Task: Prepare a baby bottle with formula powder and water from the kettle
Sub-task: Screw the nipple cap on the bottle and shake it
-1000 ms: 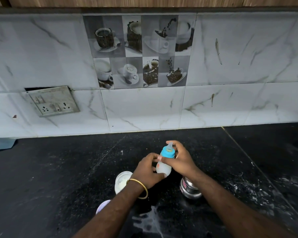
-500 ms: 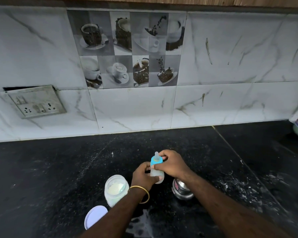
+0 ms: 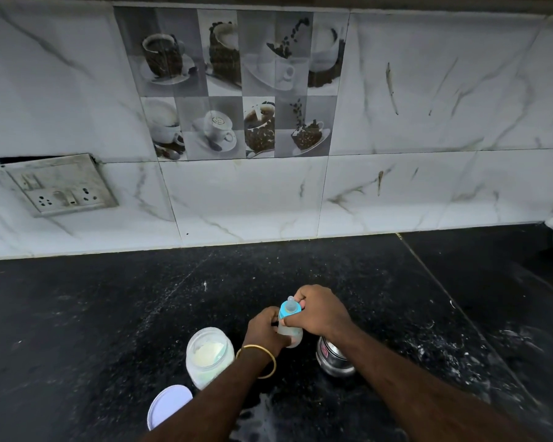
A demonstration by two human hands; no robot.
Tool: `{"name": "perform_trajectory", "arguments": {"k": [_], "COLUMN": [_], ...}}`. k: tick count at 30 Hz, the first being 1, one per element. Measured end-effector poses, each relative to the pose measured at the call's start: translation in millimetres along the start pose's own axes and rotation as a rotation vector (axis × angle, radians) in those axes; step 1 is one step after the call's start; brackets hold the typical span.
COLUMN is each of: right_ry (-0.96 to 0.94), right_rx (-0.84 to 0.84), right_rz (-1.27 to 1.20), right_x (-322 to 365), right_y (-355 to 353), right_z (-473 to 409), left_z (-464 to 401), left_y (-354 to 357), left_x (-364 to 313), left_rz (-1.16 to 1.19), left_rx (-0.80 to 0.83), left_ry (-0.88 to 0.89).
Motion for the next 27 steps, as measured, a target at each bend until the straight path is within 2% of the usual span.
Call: {"name": "perform_trajectory", "arguments": {"k": [14, 19, 22, 25, 26, 27], "right_ry": [0.046, 0.158, 0.102, 0.016, -0.024, -0.118], "right_rx": [0.083, 0.236, 0.245, 0.121, 0.094, 0.175], "right_rz": [0.067, 0.075, 0.107, 0.094, 0.079, 0.079], "right_x": [-2, 25, 57, 80, 86, 121], "right_y": [1, -15, -39, -47, -51, -13], "right_z": [6, 8, 9, 8, 11, 23], "left_z": [1, 2, -2, 5, 2, 27], "left_y": [2, -20, -54, -99, -110, -153], "left_x": [4, -14, -32, -51, -55, -21], "left_rz": [0.029, -0.165, -0.278, -0.342, -0.357, -0.344], "left_rx": [0.016, 0.106, 0.126, 0.132, 0.105, 0.018], "left_ry": [0.012, 0.080, 0.122, 0.149, 0.146, 0.069]}}
Point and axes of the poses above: each hand's wrist, its own z-axis away from the middle knuckle, its own y-axis out of the palm, x = y × z, the point moved 5 cm from there along -z, towards the middle knuckle, and after that the axes turned 10 degrees about -z, right-handed, at the moved point
